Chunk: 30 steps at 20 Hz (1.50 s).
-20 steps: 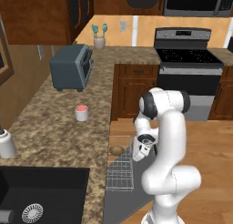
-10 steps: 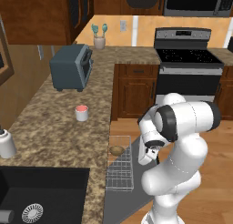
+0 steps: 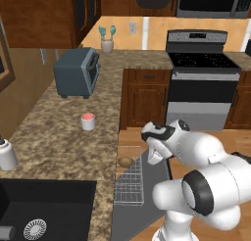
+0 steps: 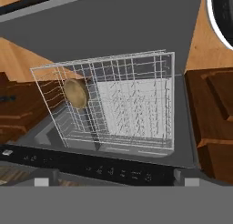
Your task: Pick up the cup and bowl from the counter, place them in the dishwasher, and close the dishwasher door.
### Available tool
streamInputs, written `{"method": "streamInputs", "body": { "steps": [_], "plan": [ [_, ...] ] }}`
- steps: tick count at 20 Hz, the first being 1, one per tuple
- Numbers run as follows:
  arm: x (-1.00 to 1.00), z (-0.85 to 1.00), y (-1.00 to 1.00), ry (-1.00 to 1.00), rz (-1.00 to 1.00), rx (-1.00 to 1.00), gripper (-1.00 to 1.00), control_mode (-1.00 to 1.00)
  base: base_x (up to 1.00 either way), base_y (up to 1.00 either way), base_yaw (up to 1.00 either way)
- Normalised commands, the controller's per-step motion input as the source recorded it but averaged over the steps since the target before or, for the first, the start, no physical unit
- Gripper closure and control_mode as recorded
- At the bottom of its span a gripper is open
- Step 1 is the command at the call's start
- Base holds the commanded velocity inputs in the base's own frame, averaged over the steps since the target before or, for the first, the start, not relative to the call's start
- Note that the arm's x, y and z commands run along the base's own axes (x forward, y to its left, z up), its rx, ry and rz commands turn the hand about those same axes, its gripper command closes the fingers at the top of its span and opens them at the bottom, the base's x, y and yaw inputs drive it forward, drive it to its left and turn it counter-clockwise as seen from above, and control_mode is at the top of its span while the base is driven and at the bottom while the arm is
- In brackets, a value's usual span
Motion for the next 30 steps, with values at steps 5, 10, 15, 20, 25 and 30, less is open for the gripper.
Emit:
{"method": "streamInputs", "body": {
  "steps": [5, 10, 15, 20, 25, 30],
  "plan": [
    [0.00, 1.00, -0.10, 0.13, -0.03, -0.04, -1.00, -1.00, 0.00, 0.00, 0.00],
    [-0.08, 0.82, 0.00, 0.01, 0.00, -0.04, -1.00, -1.00, 0.00, 0.00, 0.00],
    [-0.15, 0.39, 0.19, 0.00, -0.01, -0.10, -1.00, -1.00, 0.00, 0.00, 0.00],
    [0.00, 0.07, 0.52, 0.00, 0.11, -0.15, -1.00, -1.00, 0.00, 0.00, 0.00],
    [0.00, 0.01, 0.55, 0.04, 0.30, -0.20, -1.00, -1.00, 0.00, 0.00, 0.00],
    [0.07, 0.06, 0.36, 0.08, 0.34, -0.14, -1.00, -1.00, 0.00, 0.00, 0.00]
  ]
}}
